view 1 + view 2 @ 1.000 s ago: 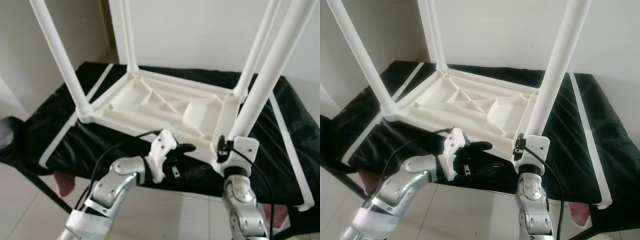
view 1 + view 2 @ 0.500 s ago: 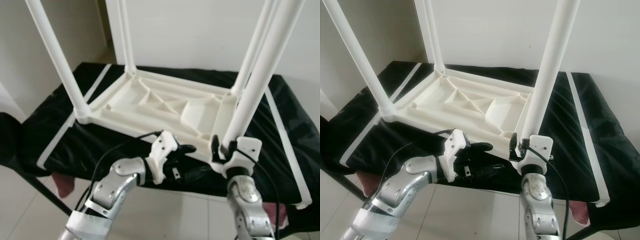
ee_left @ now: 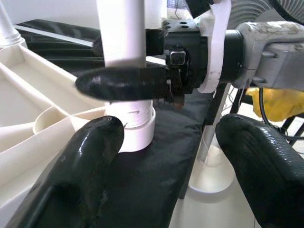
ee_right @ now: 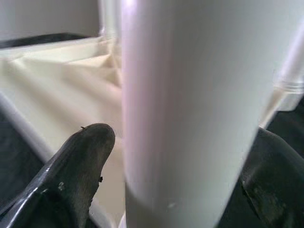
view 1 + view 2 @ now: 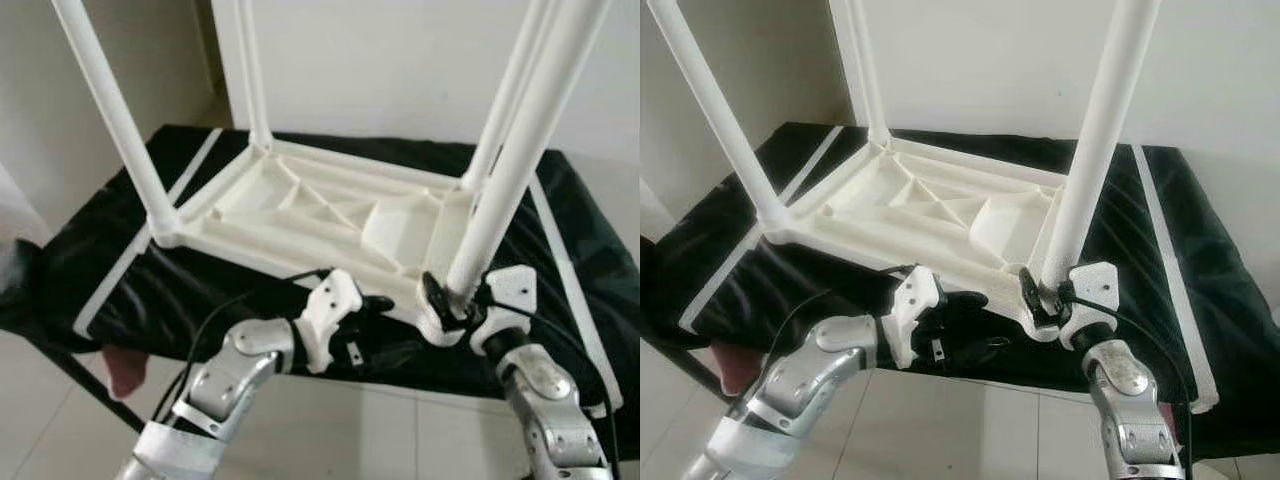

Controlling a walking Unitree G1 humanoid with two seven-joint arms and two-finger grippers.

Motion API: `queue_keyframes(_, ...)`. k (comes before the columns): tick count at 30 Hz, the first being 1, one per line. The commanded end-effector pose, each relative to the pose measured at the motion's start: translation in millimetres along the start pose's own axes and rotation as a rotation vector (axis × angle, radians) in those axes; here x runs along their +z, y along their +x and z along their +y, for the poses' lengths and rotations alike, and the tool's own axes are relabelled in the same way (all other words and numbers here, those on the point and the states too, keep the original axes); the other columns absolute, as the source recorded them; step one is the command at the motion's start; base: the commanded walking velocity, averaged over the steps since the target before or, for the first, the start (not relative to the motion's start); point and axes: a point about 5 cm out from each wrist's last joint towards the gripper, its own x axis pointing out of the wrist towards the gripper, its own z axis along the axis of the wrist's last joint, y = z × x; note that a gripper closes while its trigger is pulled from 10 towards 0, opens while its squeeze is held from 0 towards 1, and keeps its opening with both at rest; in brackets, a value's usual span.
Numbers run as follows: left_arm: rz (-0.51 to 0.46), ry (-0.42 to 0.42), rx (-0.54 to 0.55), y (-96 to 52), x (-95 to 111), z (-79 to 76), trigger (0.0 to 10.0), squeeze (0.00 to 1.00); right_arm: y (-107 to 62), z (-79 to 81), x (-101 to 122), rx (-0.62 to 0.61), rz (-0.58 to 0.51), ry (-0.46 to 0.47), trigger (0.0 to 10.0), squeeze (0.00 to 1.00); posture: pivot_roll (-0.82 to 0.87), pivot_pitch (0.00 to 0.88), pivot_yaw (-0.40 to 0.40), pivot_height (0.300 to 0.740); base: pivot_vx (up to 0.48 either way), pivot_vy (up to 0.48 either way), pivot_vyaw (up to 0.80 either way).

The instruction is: Building children table

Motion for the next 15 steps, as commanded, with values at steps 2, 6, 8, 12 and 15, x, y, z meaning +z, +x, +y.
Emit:
queue_keyframes(2,0.024,0.013,-0.004,0.1,-4,0.2,10.0,0.00,3.9,-6.6,1,0.063,-0.003,-0.013,10.0,0.00,-0.05,0.000,0.004,0.740,0.000,0.000,0.00)
queue_keyframes(6,0.024,0.015,-0.004,-0.4,-4,-0.5,10.0,0.00,4.9,-6.2,1,0.113,0.007,-0.012,10.0,0.00,-0.04,0.000,0.004,0.740,0.000,0.000,0.00)
queue_keyframes(8,0.024,0.016,-0.007,-0.7,-4,-1.3,10.0,0.00,5.3,-5.4,-3,0.163,0.026,-0.023,3.4,0.00,-0.04,0.000,0.003,0.740,0.000,0.000,0.00)
queue_keyframes(12,0.022,0.018,-0.008,-0.6,-4,-1.8,10.0,0.00,4.6,-5.8,-6,0.189,0.043,-0.027,0.0,0.00,-0.04,0.000,0.003,0.740,0.000,0.000,0.00)
queue_keyframes(15,0.020,0.019,-0.007,-0.4,-3,-1.6,10.0,0.00,3.2,-6.3,-10,0.196,0.064,-0.023,0.0,0.00,-0.04,0.000,0.004,0.740,0.000,0.000,0.00)
